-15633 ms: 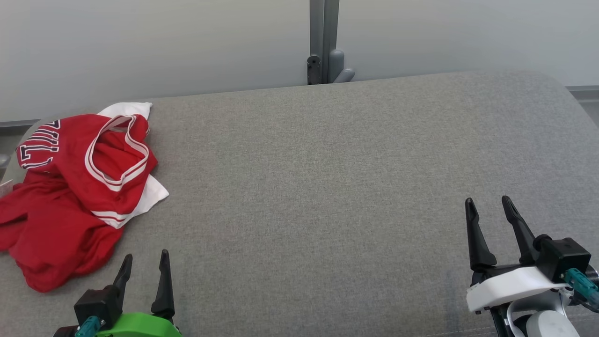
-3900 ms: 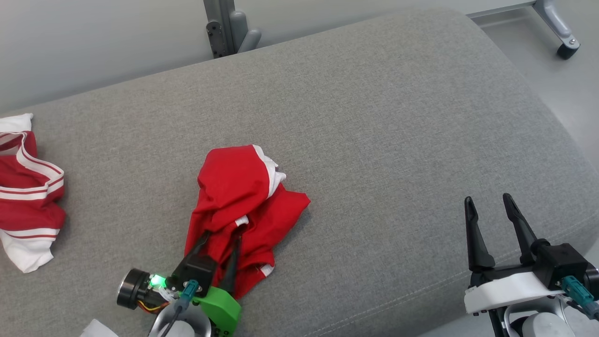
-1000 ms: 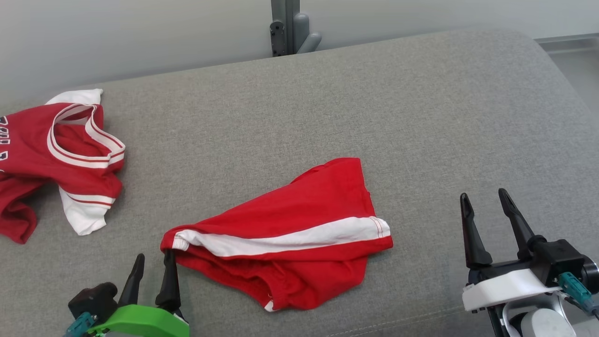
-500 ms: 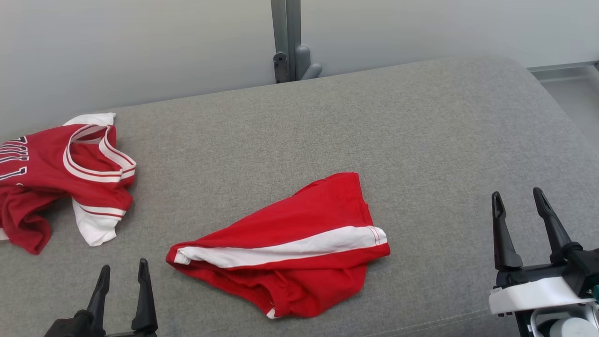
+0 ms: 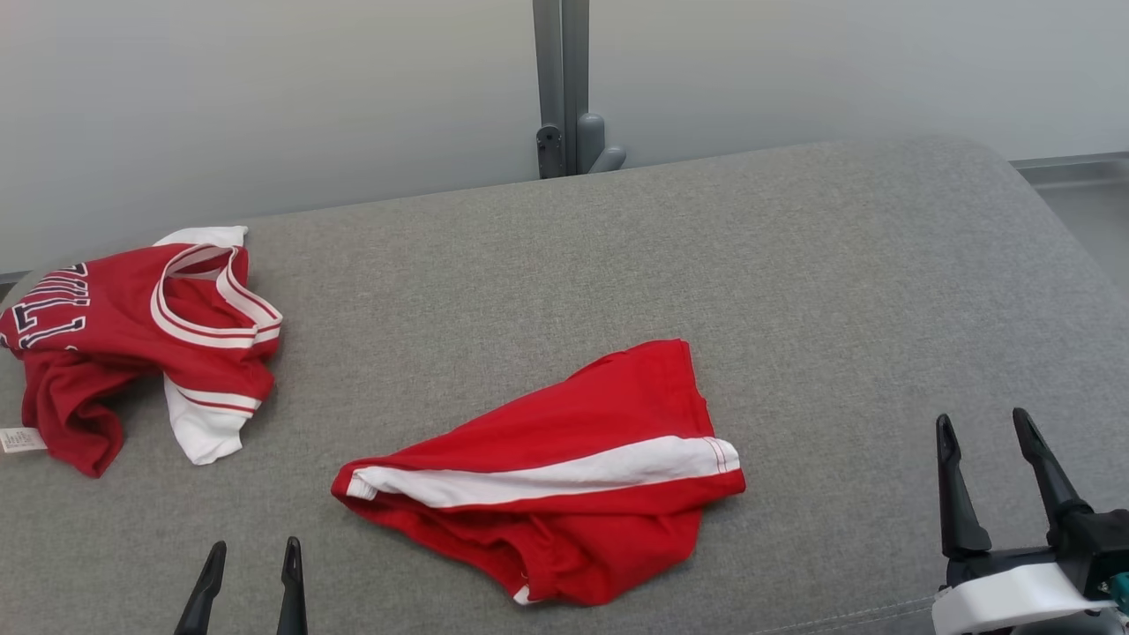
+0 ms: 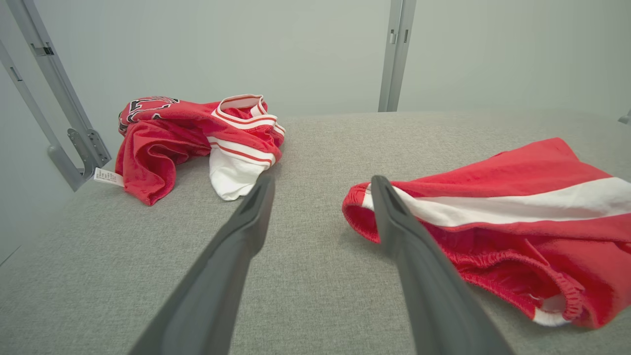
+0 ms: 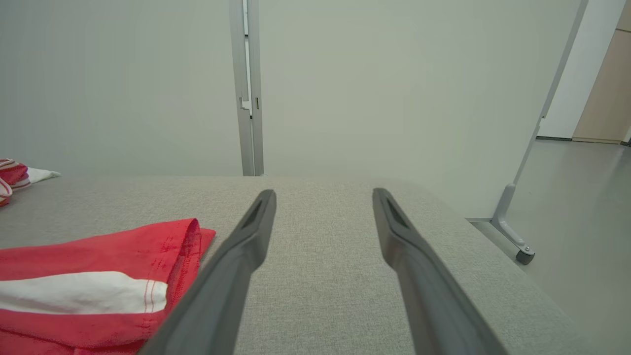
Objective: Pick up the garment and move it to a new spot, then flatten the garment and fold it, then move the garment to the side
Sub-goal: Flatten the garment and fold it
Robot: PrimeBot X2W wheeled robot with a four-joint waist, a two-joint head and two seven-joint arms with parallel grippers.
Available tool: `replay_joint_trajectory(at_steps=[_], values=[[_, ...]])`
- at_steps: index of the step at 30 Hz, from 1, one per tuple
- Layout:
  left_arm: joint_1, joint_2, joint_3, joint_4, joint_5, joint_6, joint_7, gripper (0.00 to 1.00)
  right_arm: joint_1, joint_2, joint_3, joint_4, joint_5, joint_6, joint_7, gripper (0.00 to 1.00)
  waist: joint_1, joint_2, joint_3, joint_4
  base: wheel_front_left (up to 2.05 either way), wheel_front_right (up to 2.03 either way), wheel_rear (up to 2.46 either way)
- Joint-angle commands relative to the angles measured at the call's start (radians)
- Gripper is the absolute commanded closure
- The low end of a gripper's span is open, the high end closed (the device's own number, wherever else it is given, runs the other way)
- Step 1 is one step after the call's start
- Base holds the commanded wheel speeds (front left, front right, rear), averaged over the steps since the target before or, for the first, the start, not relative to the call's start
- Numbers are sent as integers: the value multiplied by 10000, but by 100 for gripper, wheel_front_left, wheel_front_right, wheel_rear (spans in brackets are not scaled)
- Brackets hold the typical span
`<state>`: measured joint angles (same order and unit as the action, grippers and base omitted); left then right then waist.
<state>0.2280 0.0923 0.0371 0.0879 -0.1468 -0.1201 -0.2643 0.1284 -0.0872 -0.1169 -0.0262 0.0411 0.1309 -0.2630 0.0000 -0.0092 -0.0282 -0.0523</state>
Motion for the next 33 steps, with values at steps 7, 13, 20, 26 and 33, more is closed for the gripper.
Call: replay_joint_trajectory(at_steps=[7,13,20,26,33], values=[[-9,-69,142,348,75,-99,2,0,-21,143,19,509,-182,-3,-33,0,0,92,62,48,0,0,0],[-10,-85,208,457,87,-100,3,0,-228,122,287,671,-170,-3,-33,0,0,92,104,69,0,0,0],[-60,-155,149,476,34,-108,3,0,-441,-21,480,814,-139,-3,-33,0,0,92,154,262,0,0,0],[-149,-193,63,494,-25,-106,3,0,-483,-68,539,884,-67,-3,-32,0,0,92,207,588,0,0,0],[-117,-232,74,401,-36,-107,2,0,-573,-43,612,927,-22,-3,-32,0,0,92,265,849,0,0,0]])
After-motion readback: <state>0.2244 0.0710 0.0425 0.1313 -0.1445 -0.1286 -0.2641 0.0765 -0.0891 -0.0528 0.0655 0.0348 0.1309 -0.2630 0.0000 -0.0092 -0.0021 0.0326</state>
